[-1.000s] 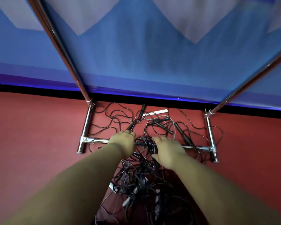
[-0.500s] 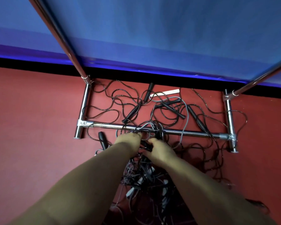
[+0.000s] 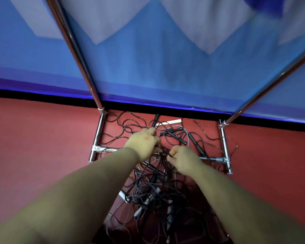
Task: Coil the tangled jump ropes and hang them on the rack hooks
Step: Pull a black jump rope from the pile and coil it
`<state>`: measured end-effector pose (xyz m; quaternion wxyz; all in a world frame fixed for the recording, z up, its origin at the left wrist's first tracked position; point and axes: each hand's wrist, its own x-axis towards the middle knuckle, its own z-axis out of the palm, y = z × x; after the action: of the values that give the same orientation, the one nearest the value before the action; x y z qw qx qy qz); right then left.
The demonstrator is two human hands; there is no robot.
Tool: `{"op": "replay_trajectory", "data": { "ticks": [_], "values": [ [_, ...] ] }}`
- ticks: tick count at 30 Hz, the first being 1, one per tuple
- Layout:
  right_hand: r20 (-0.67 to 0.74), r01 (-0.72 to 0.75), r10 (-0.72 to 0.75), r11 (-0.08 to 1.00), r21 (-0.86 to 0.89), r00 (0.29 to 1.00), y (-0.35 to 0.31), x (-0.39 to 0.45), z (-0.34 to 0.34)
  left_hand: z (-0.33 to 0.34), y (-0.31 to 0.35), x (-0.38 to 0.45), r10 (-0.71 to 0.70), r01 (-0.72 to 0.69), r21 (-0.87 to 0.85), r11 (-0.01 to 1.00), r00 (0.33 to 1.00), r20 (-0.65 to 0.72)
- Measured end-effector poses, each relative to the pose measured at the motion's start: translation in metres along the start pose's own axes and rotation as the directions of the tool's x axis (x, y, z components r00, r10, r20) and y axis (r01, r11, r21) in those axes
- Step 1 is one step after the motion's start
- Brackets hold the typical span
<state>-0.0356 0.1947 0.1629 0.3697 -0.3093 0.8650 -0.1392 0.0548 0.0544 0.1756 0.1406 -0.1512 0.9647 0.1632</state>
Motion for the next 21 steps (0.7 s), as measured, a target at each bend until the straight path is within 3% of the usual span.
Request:
{"op": "replay_trajectory", "data": {
  "ticks": [3,7,12,16,18,21],
  "values": [
    [-0.031,0.062,-0.059,0.992,0.114,0.998,-0.007,-0.044,-0.037,-0.040,0.030,-0.034,0.003,-0.020,-0.211,0.977,0.997,-0.083],
    [0.029,0.158,-0.161,0.984,0.079,0.987,-0.012,-0.108,-0.061,-0.090,0.074,-0.094,-0.039,-0.118,-0.461,0.879,0.948,-0.317],
    [-0.203,0.257,-0.213,0.941,0.221,0.956,-0.024,-0.171,-0.085,-0.113,0.105,-0.156,-0.281,-0.188,-0.743,0.642,0.844,-0.457],
    [-0.313,0.320,-0.163,0.766,0.557,0.936,-0.039,-0.218,-0.093,-0.114,0.120,-0.191,-0.449,-0.265,-0.879,0.397,0.779,-0.438],
    [-0.334,0.321,-0.124,0.699,0.640,0.935,-0.044,-0.233,-0.092,-0.107,0.126,-0.199,-0.457,-0.239,-0.905,0.352,0.799,-0.389],
    [-0.358,0.317,-0.044,0.571,0.757,0.933,-0.048,-0.243,-0.090,-0.100,0.129,-0.196,-0.366,-0.169,-0.924,0.342,0.882,-0.296]
  ]
}}
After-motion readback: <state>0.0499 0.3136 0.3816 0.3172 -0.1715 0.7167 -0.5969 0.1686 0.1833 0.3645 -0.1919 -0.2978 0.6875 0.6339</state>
